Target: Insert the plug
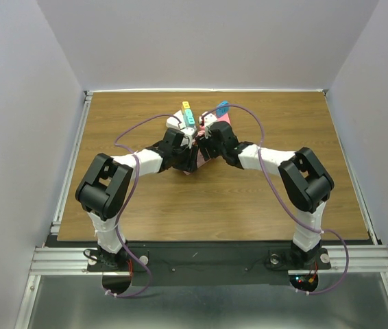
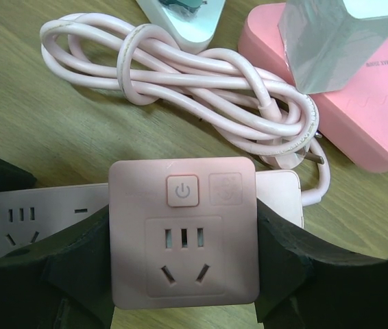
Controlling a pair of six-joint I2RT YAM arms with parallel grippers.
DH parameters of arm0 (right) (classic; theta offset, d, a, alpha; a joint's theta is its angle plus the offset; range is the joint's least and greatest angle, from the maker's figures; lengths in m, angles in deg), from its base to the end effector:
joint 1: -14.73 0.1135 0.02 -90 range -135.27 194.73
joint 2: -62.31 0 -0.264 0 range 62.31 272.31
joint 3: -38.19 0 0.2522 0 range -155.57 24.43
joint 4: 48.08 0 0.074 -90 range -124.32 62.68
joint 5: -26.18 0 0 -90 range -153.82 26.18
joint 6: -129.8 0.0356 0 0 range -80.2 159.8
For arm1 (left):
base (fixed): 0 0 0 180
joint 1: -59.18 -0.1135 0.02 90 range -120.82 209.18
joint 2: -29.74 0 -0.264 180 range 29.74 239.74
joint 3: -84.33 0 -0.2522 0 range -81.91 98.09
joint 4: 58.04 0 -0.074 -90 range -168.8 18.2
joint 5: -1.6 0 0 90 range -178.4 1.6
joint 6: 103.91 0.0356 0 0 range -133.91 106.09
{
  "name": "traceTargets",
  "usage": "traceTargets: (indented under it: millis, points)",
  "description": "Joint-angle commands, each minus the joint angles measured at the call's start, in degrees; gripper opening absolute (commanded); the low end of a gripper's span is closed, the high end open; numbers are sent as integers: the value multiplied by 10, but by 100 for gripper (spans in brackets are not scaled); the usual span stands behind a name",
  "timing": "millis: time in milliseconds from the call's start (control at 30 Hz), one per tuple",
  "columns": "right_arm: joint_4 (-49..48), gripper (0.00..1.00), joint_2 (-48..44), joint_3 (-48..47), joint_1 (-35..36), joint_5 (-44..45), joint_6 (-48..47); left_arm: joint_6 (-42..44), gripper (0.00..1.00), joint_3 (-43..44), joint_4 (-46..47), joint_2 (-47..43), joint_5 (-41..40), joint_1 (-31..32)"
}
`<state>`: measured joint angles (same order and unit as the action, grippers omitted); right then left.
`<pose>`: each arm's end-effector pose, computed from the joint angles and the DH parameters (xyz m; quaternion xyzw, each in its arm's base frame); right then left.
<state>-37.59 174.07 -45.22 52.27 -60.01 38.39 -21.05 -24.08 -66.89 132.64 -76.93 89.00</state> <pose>0.3385 0.2572 0.1702 -0.2870 0.8547 0.1053 0.4196 0.3241 -0.1939 0.1696 0.2187 0.8765 -0.2188 0.3689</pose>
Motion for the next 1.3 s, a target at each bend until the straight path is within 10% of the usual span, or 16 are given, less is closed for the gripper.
traceTargets:
  millis: [0,233,300,733,1033,1267]
  points:
    - [277,1,60,58,78,-109,165,-41,0,7,15,6,-133,-7]
    - [281,42,-12,-27,65,47,200,-45,0,2,16,2,-130,-6]
    - [281,71,-36,-60,61,89,195,-45,0,0,18,-3,-131,-6]
    - [273,89,-208,-82,48,225,168,-54,0,-10,34,-41,-138,-6]
    - [272,100,-284,-7,-48,197,164,-74,96,5,-7,-117,-137,-6]
    - [266,100,-315,21,-84,199,159,-90,99,6,-66,-166,-157,-6]
